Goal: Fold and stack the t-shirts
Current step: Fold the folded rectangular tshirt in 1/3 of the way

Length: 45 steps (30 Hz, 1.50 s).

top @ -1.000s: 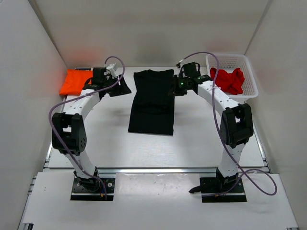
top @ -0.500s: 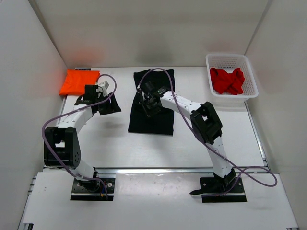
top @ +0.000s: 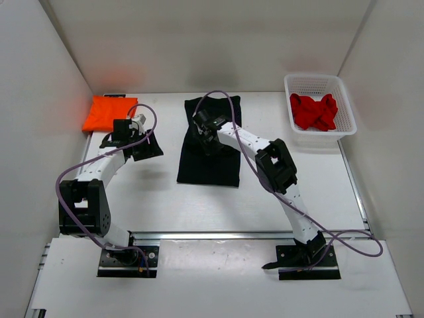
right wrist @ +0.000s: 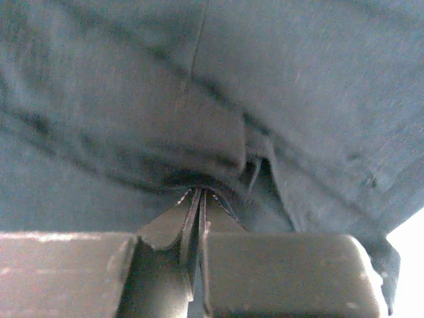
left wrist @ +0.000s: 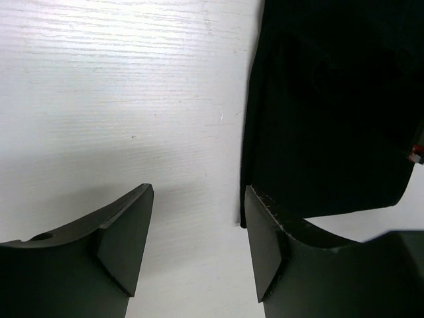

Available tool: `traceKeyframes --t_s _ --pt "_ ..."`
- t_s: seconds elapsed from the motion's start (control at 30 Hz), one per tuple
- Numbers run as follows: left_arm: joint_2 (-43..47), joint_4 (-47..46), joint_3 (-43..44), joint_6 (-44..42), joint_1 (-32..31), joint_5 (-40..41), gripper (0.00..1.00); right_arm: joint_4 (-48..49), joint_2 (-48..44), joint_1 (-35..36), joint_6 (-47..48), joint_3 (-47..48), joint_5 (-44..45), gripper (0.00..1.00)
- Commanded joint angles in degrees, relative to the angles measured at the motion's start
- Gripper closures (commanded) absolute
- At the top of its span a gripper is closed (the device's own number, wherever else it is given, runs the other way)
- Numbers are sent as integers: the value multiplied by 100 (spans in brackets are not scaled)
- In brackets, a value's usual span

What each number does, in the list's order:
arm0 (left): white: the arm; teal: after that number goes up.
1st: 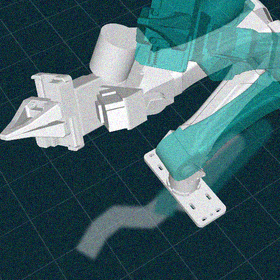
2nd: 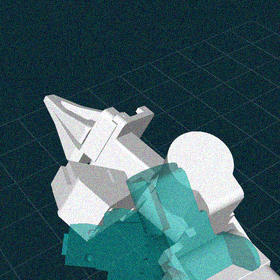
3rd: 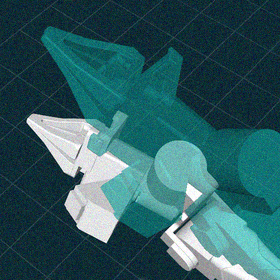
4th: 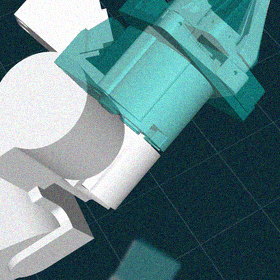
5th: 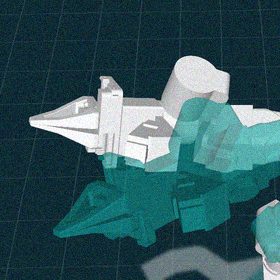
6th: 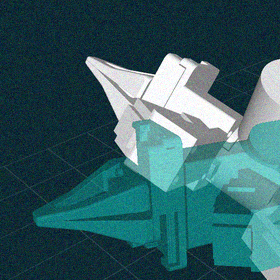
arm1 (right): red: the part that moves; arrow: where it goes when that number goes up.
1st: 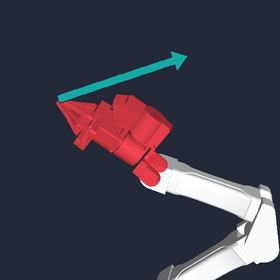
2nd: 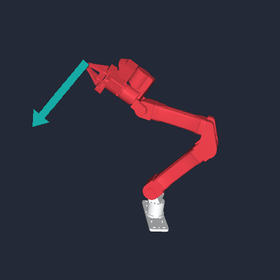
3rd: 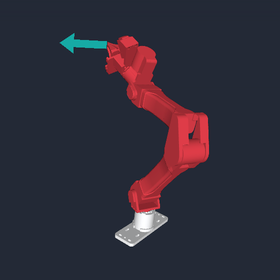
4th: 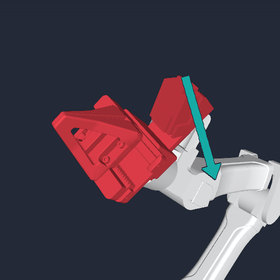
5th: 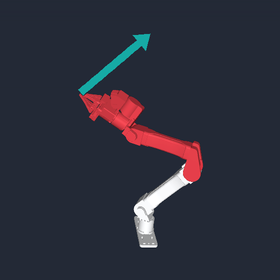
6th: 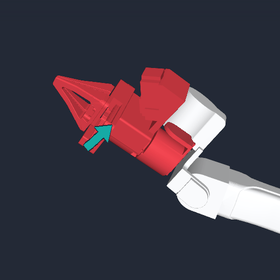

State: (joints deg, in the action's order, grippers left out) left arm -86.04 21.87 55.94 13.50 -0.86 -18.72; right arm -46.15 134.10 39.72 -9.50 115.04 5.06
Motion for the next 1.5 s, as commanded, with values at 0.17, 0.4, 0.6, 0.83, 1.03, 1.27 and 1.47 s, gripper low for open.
traceKeyframes --t_s 0.17,0.4,0.6,0.83,1.03,1.27,1.47 --pt "114 -25 31 -75 77 62 32 -175 687 -219 -316 1624 1215 100" --pt "70 2 13 -111 -1 -43 31 -8 687 -500 -237 2102 1445 100" --pt "87 -16 -206 -374 -589 -659 29 -218 197 -571 -289 1979 1270 99" --pt "-62 -165 -628 -409 -1276 -71 24 323 -1909 -685 -360 -677 383 58" --pt "-342 -543 -892 109 -1118 -447 23 2328 -4205 -922 -1342 -4442 -734 37" --pt "-747 -938 -883 320 -1364 -299 24 3058 -4560 -878 -2170 -5886 -1683 37" --pt "-1064 -1141 -936 628 -1232 -317 30 3761 -4762 -1055 -3189 -6845 -1877 41"
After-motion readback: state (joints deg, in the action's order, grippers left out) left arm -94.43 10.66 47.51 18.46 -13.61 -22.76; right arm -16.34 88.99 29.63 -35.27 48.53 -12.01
